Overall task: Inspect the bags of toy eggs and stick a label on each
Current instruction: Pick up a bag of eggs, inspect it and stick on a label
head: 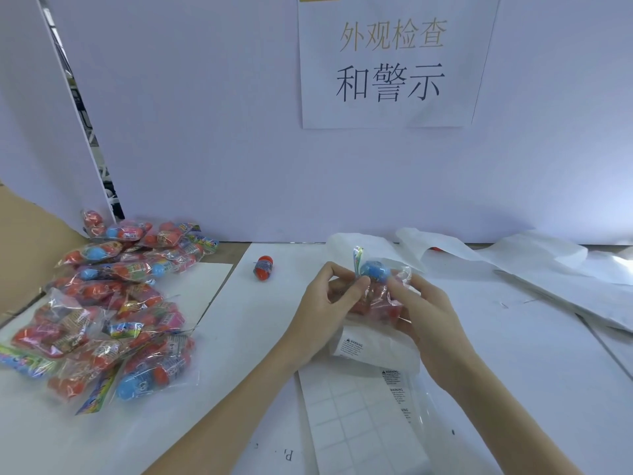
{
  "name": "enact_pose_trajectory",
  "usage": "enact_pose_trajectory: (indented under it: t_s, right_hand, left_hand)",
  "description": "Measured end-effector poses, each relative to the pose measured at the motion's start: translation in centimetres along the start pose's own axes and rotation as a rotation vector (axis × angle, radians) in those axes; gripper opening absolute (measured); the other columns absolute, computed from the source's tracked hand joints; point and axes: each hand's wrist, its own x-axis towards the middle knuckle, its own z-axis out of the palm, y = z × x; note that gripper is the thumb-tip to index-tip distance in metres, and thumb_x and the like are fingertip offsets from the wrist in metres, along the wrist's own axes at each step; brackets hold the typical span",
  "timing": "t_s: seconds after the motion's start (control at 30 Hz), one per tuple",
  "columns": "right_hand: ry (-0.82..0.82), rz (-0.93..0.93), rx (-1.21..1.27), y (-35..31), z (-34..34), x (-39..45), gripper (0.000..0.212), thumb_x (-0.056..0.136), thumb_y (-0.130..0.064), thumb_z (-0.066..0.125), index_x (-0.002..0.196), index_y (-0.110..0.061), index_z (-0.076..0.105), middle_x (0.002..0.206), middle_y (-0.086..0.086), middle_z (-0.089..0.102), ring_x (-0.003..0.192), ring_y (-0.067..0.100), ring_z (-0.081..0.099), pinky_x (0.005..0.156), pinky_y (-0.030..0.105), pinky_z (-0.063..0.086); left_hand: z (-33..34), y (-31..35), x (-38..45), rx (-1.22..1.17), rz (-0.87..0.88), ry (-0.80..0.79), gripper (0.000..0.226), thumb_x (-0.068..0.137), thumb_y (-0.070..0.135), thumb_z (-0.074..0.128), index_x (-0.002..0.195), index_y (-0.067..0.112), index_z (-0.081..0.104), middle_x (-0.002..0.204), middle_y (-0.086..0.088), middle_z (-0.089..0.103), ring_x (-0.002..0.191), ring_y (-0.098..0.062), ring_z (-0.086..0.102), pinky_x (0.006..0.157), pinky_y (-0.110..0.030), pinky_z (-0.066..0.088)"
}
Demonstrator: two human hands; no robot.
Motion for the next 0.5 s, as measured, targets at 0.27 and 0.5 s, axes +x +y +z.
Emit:
enact_pose_trajectory:
  t_s: [0.27,0.5]
  right_hand:
    - [0.02,0.026,0.077,-0.07,-0.06,-0.16,0.033,0.103,-0.032,0.063,0.094,-0.005,0.08,0.085,0.011,0.077,0.065,0.024,0.067,0.061,0.025,0.057]
    - [0.01,0.086,0.096,-0.08,-0.16,-0.19,0.038,0.104,-0.029,0.061,0.088,0.0,0.078,0.08,0.012,0.074,0.063,0.027,0.067,0.067,0.04,0.058]
  left_hand:
    - [-0.49,-0.03,0.11,-0.031,-0.059,0.023,0.041,0.11,0.04,0.05,0.086,0.007,0.049,0.087,-0.009,0.055,0.086,-0.023,0.052,0.082,-0.041,0.044]
    - [-0.19,0.08,0.0,0.014,-0.043,0.092,0.016,0.112,0.023,0.044,0.112,0.014,0.058,0.098,-0.022,0.067,0.086,-0.024,0.063,0.078,-0.039,0.051]
